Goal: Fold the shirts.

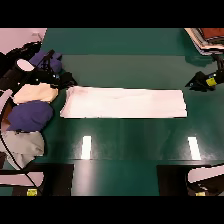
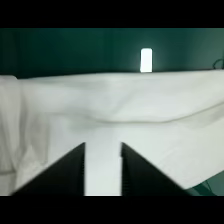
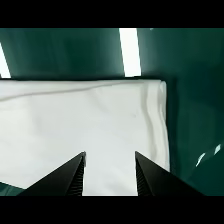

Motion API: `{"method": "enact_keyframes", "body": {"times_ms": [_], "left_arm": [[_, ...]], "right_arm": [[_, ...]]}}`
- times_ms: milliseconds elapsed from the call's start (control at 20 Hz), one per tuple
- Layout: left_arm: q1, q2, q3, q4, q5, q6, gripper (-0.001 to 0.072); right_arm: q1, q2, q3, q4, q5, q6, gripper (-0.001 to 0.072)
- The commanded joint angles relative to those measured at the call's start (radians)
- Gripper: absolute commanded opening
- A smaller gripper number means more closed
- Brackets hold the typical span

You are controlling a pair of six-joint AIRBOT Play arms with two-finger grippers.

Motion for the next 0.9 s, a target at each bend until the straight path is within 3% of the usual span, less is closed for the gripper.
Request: {"method": "enact_keyframes", "body": {"times_ms": [0,50,100,250,450,600,650,750,800,850], "left_arm": [[0.0,-0.003,0.004,-0.024,-0.119,0.063,0.0027],[-0.008,-0.003,0.004,-0.028,-0.128,0.063,0.0027],[-0.023,-0.003,0.003,-0.027,-0.135,0.063,0.0027],[-0.106,-0.006,0.003,-0.027,-0.132,0.053,0.0027],[-0.224,-0.006,0.003,-0.027,-0.045,0.026,0.0027],[-0.278,-0.009,0.003,-0.027,0.002,0.024,0.0027],[-0.291,-0.011,0.004,-0.027,0.006,0.014,0.0027],[-0.317,-0.016,0.004,-0.027,0.026,0.0,0.0027],[-0.328,-0.019,0.004,-0.028,0.043,-0.003,0.0026],[-0.339,-0.023,0.004,-0.029,0.062,-0.02,0.0026]], "right_arm": [[-0.083,-0.012,-0.055,0.029,0.078,-0.045,0.0405],[-0.104,-0.012,-0.098,0.029,0.076,-0.055,0.0542],[-0.125,-0.013,-0.139,0.031,0.071,-0.07,0.0585],[-0.154,-0.013,-0.257,0.084,0.016,-0.14,0.0574],[-0.143,-0.024,-0.348,0.238,-0.051,-0.22,0.0502],[-0.093,-0.062,-0.348,0.236,-0.034,-0.22,0.0498],[-0.077,-0.07,-0.348,0.236,-0.041,-0.22,0.0458],[-0.051,-0.072,-0.347,0.237,-0.073,-0.22,0.0447],[-0.039,-0.071,-0.341,0.235,-0.079,-0.221,0.036],[-0.032,-0.071,-0.33,0.234,-0.075,-0.222,0.0171]]}}
